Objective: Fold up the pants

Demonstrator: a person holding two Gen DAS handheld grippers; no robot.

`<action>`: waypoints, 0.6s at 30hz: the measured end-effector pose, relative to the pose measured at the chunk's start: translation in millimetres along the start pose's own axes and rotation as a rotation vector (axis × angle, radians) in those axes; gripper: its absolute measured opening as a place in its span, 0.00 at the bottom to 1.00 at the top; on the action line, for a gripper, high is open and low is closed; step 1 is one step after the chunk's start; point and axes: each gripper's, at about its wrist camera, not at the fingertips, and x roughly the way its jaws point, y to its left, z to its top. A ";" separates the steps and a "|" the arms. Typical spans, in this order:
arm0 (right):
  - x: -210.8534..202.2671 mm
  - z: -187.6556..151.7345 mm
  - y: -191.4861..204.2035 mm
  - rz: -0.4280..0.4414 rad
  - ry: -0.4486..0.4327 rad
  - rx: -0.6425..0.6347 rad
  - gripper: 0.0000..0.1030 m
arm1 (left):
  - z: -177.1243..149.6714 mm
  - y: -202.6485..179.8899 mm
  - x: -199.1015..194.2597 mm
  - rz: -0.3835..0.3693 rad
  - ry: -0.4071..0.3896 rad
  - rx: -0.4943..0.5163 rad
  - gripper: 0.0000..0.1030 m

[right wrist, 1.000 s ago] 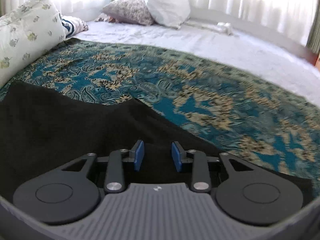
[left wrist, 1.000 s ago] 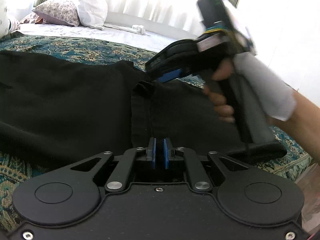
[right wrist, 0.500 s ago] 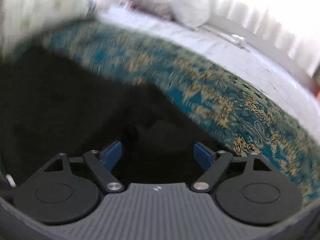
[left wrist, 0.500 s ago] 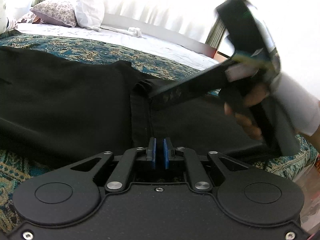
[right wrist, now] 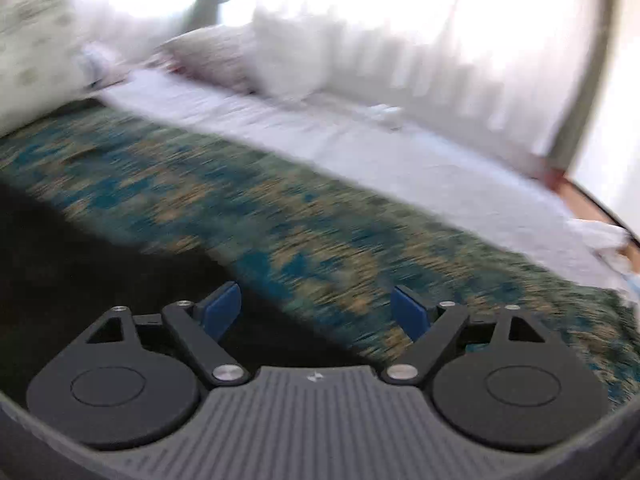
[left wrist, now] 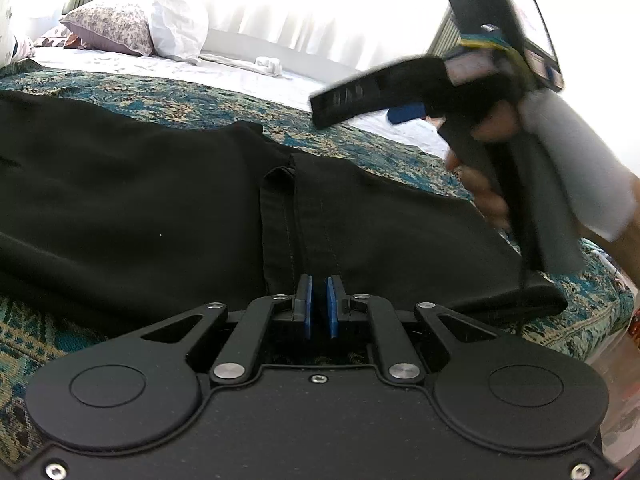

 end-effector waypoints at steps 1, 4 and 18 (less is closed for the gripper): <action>-1.8 -3.7 6.2 0.020 0.014 -0.035 0.88 | -0.3 0.0 0.0 0.000 -0.002 0.001 0.10; 5.5 -16.0 27.1 0.066 0.079 -0.123 0.88 | -0.7 -0.1 -0.5 0.000 -0.002 0.008 0.10; 49.5 7.8 17.1 -0.251 -0.028 -0.096 0.91 | -1.0 -0.7 0.0 -0.002 -0.002 0.008 0.10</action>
